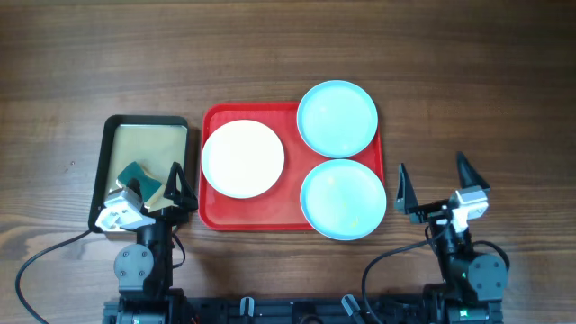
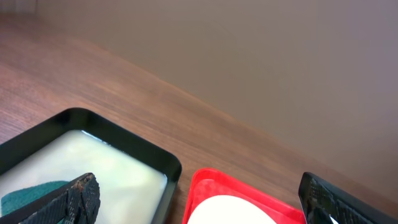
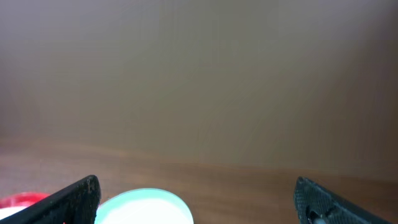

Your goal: Clean dirty plates on tray and stack at the side

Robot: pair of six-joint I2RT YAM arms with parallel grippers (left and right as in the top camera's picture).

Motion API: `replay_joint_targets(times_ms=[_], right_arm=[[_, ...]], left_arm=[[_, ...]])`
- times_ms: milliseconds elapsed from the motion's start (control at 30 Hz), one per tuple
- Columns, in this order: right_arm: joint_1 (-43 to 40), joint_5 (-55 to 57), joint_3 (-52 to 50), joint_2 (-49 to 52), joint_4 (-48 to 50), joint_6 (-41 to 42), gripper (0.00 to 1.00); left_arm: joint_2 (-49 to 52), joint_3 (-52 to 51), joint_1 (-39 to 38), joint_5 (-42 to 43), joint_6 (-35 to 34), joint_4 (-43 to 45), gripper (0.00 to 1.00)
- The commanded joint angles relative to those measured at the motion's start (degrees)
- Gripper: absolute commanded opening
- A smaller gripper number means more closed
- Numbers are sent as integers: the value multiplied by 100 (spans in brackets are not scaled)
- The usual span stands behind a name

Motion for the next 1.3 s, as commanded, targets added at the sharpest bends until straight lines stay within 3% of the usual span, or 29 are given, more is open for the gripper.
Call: replay_joint_targets(times_ms=[0, 167, 400, 633, 767, 867, 933, 1033, 1167, 1267], right_arm=[[-13, -50, 142, -48, 133, 188, 99], [-13, -175, 804, 636, 136, 184, 100], [-13, -970, 2267, 2769, -74, 184, 100], [-7, -1989, 5204, 5359, -2798, 184, 100], [-9, -2614, 6773, 6601, -4459, 188, 100], [-7, -2667, 6817, 6966, -4522, 444, 100], [-9, -2761, 6817, 7178, -4760, 1593, 100], [120, -2868, 6822, 7375, -4815, 1388, 100], [1093, -2065, 6966, 7897, -5372, 1659, 100], [2177, -1016, 7834, 8837, -5888, 1873, 95]], left_arm=[[15, 291, -26, 92, 271, -48, 100], [728, 1711, -26, 251, 286, -1196, 100], [2299, 3630, -26, 251, 439, -2533, 100], [5169, 6223, -26, 262, 437, -4680, 100], [6815, 7698, -26, 826, 431, -6006, 100], [7333, 7812, -26, 1801, 413, -6113, 100], [7451, 7809, -26, 1873, 413, -6124, 100], [7460, 7809, -26, 1923, 413, -6271, 100], [7460, 7809, -26, 1923, 413, -6203, 100], [7475, 7809, -24, 1661, 411, -6157, 100]])
